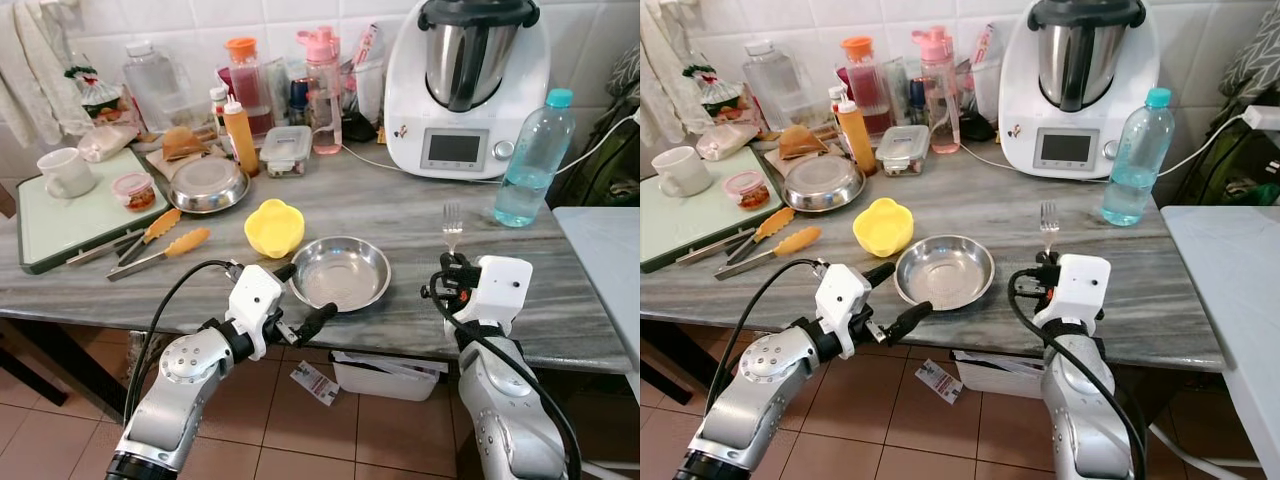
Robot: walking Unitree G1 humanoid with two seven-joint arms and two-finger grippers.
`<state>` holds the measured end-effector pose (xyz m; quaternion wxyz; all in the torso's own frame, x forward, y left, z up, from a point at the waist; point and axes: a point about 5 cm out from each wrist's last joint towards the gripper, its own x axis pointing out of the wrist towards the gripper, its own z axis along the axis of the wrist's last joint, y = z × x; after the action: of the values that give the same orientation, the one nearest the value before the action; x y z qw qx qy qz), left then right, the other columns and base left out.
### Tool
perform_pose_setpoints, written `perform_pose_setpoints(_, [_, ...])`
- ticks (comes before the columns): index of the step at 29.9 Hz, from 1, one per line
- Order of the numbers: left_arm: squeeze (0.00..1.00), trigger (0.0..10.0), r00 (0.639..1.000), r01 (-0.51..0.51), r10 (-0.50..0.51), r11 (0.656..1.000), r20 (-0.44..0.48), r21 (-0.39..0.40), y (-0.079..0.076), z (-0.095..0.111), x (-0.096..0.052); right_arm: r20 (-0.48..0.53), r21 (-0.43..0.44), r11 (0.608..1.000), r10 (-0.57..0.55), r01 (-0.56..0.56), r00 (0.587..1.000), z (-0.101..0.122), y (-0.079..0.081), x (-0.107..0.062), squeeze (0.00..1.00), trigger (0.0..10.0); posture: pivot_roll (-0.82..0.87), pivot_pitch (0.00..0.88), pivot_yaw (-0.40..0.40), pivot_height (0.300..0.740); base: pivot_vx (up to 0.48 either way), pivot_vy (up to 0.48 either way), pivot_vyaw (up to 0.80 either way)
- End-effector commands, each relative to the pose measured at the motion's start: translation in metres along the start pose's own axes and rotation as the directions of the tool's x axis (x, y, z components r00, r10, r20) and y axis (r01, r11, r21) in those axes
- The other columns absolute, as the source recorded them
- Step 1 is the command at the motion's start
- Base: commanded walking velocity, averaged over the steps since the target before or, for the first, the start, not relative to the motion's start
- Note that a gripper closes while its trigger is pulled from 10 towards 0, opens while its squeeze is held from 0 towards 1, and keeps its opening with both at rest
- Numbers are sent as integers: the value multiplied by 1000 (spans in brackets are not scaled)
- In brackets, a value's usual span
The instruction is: Setting the table
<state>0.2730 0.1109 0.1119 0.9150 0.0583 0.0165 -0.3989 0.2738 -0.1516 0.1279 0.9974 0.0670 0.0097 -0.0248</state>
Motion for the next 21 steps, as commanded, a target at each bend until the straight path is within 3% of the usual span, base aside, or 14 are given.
perform_pose_setpoints(1, [0, 10000, 1000, 12, -12, 1000, -13, 7, 2, 3, -3, -43, 47, 999, -3, 5, 999, -7, 3, 3, 0, 10000, -129, 26, 101, 740, 0, 0, 0])
perform_pose_setpoints(10, [0, 10000, 996, 80, -80, 997, -47, 15, -6, 1, -12, -119, 145, 989, 40, -23, 992, -21, 16, 8, 0, 10000, -112, 35, 109, 740, 0, 0, 0])
perform_pose_setpoints(15, [0, 10000, 995, 84, -83, 996, -53, 10, -6, 2, -13, -144, 172, 984, 73, -47, 987, -28, 23, 10, 0, 10000, -103, 38, 109, 740, 0, 0, 0])
perform_pose_setpoints(21, [0, 10000, 994, 89, -89, 996, -58, 11, -5, 3, -15, -204, 264, 964, 87, -31, 975, -40, 27, 13, 0, 10000, -92, 40, 111, 740, 0, 0, 0])
